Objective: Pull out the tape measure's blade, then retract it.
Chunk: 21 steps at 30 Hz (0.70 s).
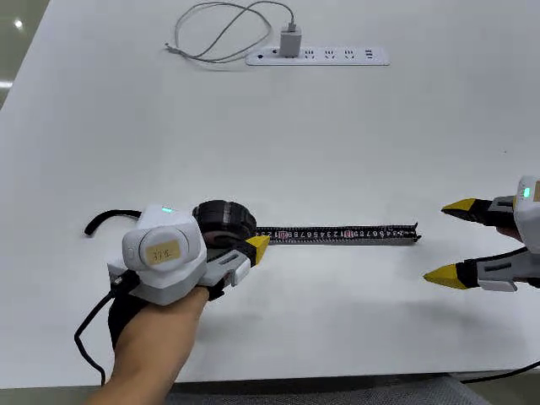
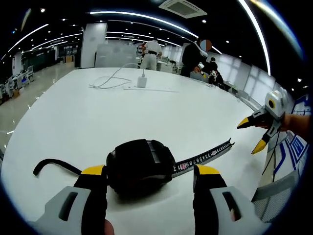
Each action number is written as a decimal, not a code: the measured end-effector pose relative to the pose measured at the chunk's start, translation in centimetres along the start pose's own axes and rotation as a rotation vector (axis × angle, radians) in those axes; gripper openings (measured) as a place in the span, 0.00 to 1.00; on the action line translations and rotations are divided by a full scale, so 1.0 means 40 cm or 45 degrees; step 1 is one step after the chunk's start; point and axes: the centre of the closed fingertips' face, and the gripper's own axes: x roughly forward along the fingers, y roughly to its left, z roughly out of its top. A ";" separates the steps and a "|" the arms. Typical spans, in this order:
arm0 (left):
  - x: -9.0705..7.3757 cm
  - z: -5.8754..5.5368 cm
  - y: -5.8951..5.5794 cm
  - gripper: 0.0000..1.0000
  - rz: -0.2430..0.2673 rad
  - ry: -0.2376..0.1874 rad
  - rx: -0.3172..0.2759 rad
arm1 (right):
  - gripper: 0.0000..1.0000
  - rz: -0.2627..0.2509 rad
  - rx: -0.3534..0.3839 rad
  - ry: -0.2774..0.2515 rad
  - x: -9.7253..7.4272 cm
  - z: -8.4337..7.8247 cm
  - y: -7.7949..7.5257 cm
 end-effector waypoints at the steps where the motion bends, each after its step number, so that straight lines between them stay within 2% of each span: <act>1: 0.003 0.000 -0.001 0.69 0.001 0.000 -0.017 | 0.58 0.003 -0.014 0.010 0.002 -0.001 -0.003; 11: 0.015 0.005 0.011 0.67 0.050 -0.003 -0.083 | 0.49 0.074 -0.089 0.074 0.030 -0.004 -0.014; 12: 0.017 0.006 0.012 0.67 0.054 -0.012 -0.108 | 0.48 0.078 -0.099 0.081 0.033 -0.006 -0.017; 21: 0.024 0.003 0.021 0.64 0.095 -0.011 -0.118 | 0.41 0.100 -0.139 0.099 0.054 -0.009 -0.037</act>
